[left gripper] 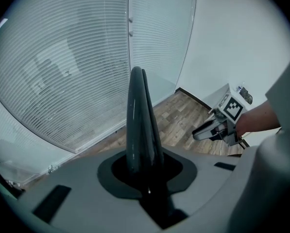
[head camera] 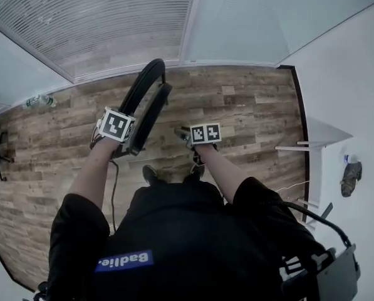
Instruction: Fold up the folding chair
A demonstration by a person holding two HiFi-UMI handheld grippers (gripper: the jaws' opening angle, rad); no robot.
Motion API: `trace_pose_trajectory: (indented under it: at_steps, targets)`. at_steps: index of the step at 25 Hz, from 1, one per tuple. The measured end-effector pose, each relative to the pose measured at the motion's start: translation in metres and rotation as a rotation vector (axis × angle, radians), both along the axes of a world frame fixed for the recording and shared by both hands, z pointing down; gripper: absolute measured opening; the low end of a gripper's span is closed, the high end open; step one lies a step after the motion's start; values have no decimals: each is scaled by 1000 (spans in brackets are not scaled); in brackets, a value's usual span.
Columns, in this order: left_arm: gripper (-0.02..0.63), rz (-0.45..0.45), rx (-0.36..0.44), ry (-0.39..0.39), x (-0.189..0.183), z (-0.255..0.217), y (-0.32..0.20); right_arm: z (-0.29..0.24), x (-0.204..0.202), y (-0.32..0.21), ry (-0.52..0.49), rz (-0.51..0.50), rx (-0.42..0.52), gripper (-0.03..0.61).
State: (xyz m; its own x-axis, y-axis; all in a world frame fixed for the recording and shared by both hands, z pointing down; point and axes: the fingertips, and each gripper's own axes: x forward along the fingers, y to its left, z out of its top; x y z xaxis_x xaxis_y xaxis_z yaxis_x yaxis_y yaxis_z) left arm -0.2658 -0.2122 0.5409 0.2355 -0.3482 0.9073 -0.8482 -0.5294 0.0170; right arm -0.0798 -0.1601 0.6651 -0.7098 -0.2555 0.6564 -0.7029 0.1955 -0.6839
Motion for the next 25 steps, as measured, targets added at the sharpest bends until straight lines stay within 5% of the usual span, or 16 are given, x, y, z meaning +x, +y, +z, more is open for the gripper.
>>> trace_pose_trajectory:
  at_steps: [11, 25]
  targets:
    - [75, 11, 16, -36, 8, -5, 0, -114, 94, 36, -69, 69, 277, 14]
    - [72, 49, 38, -84, 13, -8, 6, -288, 82, 53, 26, -94, 880, 2]
